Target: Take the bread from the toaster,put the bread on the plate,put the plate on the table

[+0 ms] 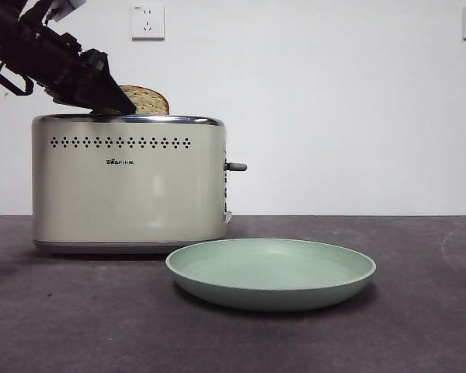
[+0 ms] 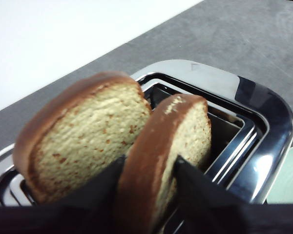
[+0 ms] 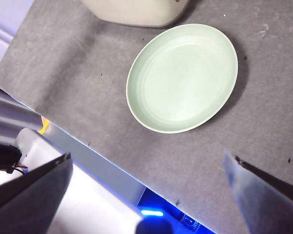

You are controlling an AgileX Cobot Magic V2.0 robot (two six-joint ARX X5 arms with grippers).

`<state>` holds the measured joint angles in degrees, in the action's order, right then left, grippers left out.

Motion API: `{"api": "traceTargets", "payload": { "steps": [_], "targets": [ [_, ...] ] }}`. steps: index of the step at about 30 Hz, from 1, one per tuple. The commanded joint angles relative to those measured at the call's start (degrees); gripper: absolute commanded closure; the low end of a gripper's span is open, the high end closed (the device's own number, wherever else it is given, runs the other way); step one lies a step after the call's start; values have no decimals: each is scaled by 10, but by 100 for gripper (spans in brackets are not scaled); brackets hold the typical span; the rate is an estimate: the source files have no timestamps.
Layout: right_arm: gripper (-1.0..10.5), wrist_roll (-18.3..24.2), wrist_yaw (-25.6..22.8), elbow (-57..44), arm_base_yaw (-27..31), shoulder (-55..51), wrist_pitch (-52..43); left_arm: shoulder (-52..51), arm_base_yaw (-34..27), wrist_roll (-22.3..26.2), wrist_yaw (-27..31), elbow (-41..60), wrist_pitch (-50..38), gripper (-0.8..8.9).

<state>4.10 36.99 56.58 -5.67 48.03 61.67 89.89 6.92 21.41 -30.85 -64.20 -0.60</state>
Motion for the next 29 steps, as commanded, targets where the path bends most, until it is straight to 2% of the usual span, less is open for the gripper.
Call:
{"api": "traceTargets", "payload": {
  "steps": [1, 8, 21, 24, 29],
  "targets": [
    [286, 5, -1, -1, -1, 0, -3, 1, 2, -7, -2, -5, -2, 822],
    [288, 5, -16, -1, -1, 0, -3, -12, 2, -28, -4, -56, 26, 822],
    [288, 4, -16, -1, -1, 0, -7, -70, 2, -32, -11, -239, 219, 821],
    [289, 2, -37, -1, -1, 3, -25, -104, 2, -39, -13, -261, 259, 821],
    [289, -18, -76, -1, -1, 25, -59, -186, 3, -74, -76, -264, 343, 820]
  ]
}}
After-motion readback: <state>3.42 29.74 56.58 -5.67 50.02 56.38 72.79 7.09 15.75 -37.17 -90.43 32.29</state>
